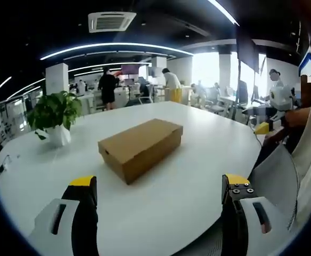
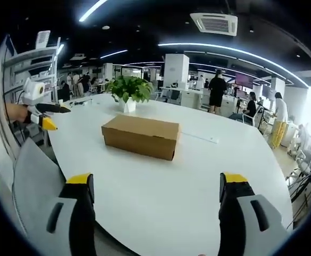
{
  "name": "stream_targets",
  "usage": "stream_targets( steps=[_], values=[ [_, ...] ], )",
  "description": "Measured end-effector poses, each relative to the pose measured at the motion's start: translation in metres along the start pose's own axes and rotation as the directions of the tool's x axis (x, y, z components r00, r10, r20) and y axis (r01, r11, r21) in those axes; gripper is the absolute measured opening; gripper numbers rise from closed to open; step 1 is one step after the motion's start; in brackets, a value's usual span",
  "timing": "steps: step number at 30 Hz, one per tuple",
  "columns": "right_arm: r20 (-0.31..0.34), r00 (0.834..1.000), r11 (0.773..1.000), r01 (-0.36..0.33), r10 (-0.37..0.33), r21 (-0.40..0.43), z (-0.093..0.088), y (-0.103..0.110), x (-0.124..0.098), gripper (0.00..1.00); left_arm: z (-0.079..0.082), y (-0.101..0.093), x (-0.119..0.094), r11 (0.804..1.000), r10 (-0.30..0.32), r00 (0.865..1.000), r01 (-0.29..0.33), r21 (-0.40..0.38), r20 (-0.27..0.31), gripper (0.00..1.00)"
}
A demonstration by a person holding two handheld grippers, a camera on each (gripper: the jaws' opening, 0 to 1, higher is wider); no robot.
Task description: Operate the shoe box by opening the lid, removing the specified soft item, and placing it in the target area until the item is outside and the box remains undamaged.
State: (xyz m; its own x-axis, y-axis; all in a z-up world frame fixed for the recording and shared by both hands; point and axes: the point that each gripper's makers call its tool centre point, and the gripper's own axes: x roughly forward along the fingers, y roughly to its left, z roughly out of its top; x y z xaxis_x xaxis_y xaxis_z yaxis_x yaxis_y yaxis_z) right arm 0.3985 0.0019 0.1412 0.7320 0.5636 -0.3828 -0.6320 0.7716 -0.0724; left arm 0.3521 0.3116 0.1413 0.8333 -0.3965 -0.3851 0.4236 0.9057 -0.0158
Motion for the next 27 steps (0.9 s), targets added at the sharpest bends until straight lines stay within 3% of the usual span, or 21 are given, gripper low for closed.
stream_targets(
  steps=[27],
  values=[
    [-0.004, 1.0, 1.0, 0.005, -0.005, -0.013, 0.001, -0.011, 0.002, 0.93, 0.002, 0.003, 0.004, 1.0, 0.007, 1.0, -0.007, -0.003, -0.001, 1.0]
  ],
)
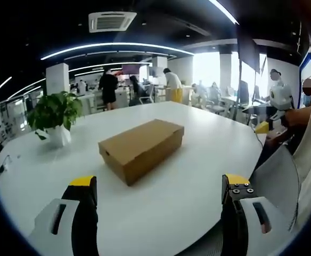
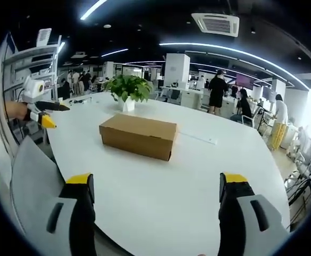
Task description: Operate the shoe box by opening the lid, removing the specified soft item, and placing it in the target area until the item is outside and the box remains undamaged.
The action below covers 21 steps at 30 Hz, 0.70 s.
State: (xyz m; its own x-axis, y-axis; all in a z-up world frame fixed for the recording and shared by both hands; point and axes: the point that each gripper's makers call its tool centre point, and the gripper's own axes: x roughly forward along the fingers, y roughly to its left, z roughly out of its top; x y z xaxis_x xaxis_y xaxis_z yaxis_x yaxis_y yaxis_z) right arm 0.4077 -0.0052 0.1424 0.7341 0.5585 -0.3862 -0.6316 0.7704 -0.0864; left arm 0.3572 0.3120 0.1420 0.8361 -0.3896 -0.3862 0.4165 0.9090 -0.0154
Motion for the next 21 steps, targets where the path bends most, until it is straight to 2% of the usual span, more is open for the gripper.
stream_targets(
  steps=[14, 21],
  values=[
    [-0.006, 1.0, 1.0, -0.008, 0.008, -0.007, 0.002, -0.004, 0.003, 0.92, 0.0, 0.003, 0.004, 1.0, 0.006, 1.0, -0.006, -0.005, -0.004, 1.0],
    [0.005, 1.0, 1.0, -0.016, 0.016, -0.015, 0.01, -0.009, 0.009, 0.92, 0.0, 0.004, 0.01, 1.0, -0.003, 1.0, 0.003, 0.0, -0.014, 0.99]
  ],
)
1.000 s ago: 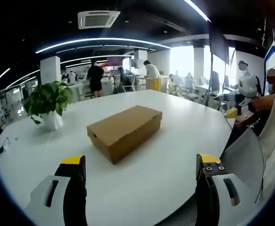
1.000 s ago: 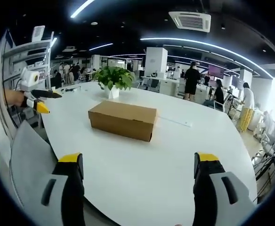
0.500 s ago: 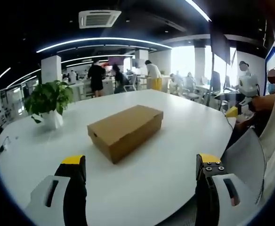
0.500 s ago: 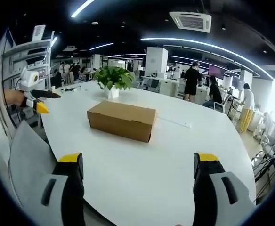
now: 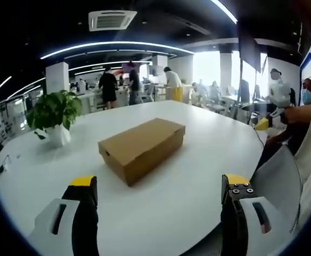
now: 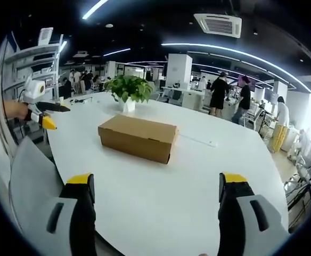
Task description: Operate the shoe box by opening the lid, removing the specified soft item, and placing it in the target area until the item is outside and the box remains undamaged.
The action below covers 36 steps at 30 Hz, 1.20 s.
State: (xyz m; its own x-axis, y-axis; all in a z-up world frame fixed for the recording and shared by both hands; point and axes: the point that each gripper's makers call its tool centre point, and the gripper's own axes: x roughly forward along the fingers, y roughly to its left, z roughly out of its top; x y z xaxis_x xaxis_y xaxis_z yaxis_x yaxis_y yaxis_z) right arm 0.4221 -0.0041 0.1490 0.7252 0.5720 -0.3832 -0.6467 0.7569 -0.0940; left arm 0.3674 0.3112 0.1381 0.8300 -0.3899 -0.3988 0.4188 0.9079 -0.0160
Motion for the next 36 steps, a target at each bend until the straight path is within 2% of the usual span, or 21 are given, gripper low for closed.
stream_targets(
  steps=[12, 18, 26, 36],
  values=[
    [0.004, 1.0, 1.0, -0.025, 0.025, -0.004, 0.004, -0.003, 0.011, 0.91, 0.009, 0.008, 0.008, 1.0, -0.007, 1.0, 0.007, -0.019, 0.016, 0.96],
    [-0.006, 0.999, 0.999, -0.046, 0.046, -0.028, 0.006, -0.004, 0.021, 0.91, 0.007, 0.011, 0.015, 0.999, -0.008, 1.0, 0.008, -0.042, 0.006, 0.97],
    [-0.019, 0.997, 0.996, -0.074, 0.073, -0.053, 0.008, -0.006, 0.038, 0.91, 0.009, 0.01, 0.025, 1.0, -0.023, 1.0, 0.023, -0.019, -0.009, 0.95],
    [-0.033, 0.993, 0.989, -0.115, 0.113, -0.092, 0.011, -0.011, 0.06, 0.9, 0.014, 0.02, 0.042, 1.0, -0.018, 1.0, 0.018, -0.012, -0.003, 0.92]
  ],
)
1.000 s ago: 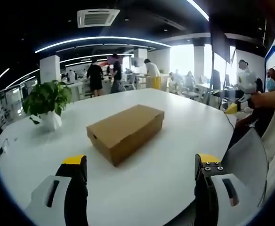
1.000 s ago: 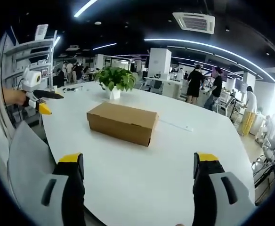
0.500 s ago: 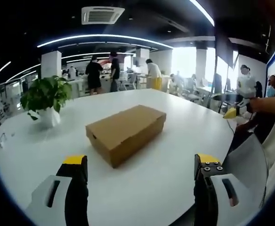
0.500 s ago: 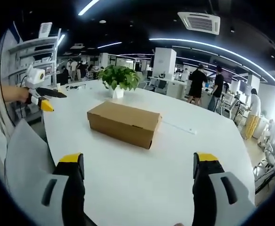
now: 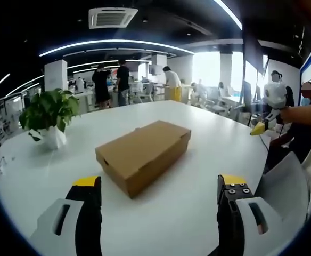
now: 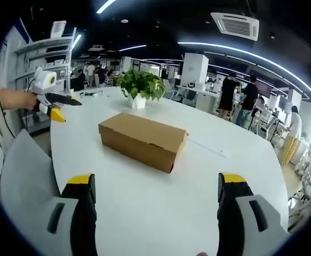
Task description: Operate the shoe box by opening the lid, removing the specified soft item, and placing it in the target area until the item is outside and the box remains undamaged.
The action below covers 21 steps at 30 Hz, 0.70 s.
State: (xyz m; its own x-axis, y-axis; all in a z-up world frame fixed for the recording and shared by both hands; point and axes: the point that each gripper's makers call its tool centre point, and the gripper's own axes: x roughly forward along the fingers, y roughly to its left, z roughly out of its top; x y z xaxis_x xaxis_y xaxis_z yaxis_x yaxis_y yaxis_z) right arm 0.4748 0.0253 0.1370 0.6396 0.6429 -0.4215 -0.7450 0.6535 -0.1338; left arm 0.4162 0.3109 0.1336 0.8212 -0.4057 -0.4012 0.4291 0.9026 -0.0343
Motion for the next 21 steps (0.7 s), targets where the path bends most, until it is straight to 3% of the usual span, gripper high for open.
stream_targets(
  steps=[21],
  values=[
    [-0.021, 0.997, 0.997, -0.074, 0.074, -0.02, 0.002, -0.014, 0.047, 0.85, -0.005, 0.023, 0.03, 1.0, 0.018, 0.999, -0.019, -0.014, -0.048, 0.88]
  ],
)
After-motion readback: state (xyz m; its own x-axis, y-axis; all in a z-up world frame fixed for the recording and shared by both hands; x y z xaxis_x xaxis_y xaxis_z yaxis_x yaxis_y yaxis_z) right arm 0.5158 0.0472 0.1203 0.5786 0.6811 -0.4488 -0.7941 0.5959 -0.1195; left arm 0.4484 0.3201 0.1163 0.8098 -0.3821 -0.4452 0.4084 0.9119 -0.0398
